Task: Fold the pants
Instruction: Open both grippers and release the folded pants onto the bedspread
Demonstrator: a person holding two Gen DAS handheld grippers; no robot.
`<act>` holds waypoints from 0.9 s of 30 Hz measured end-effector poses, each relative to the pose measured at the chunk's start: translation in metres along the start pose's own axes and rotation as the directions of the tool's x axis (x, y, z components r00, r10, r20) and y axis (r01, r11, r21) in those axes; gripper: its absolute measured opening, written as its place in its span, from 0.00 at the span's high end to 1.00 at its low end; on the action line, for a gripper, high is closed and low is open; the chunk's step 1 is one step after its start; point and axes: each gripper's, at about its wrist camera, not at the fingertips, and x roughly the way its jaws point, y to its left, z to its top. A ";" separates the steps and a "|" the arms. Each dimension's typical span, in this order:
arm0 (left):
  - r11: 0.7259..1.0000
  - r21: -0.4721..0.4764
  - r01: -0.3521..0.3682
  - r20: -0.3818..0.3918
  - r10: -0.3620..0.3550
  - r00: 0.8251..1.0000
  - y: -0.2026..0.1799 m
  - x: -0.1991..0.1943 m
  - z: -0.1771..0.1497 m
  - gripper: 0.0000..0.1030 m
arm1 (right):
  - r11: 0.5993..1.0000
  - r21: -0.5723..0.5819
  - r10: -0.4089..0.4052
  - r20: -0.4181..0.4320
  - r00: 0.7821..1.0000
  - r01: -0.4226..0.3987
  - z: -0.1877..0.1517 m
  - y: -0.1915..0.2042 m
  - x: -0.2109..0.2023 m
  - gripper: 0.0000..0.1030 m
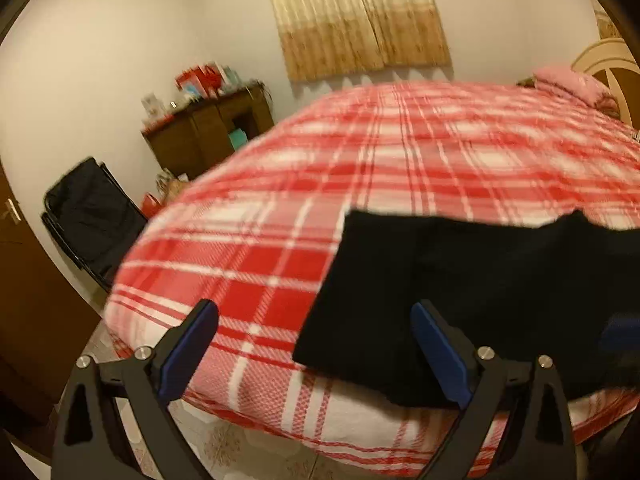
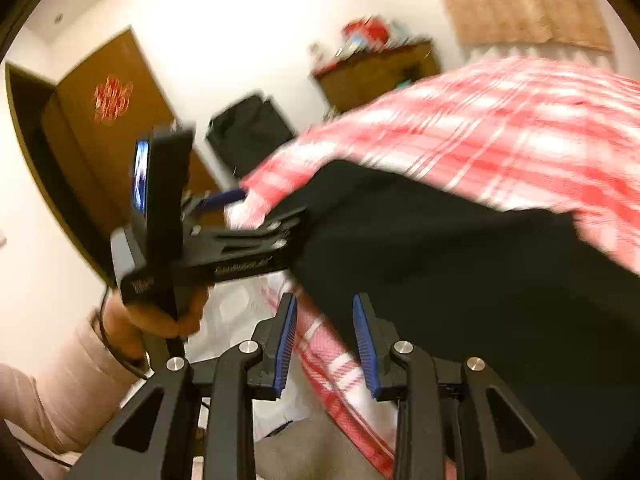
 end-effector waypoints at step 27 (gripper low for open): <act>0.965 0.035 0.261 -0.078 -0.258 0.963 -0.152 -0.045 0.012 0.03 | 0.748 0.434 -0.532 -0.058 0.845 0.501 -0.055 -0.111 -0.112 0.51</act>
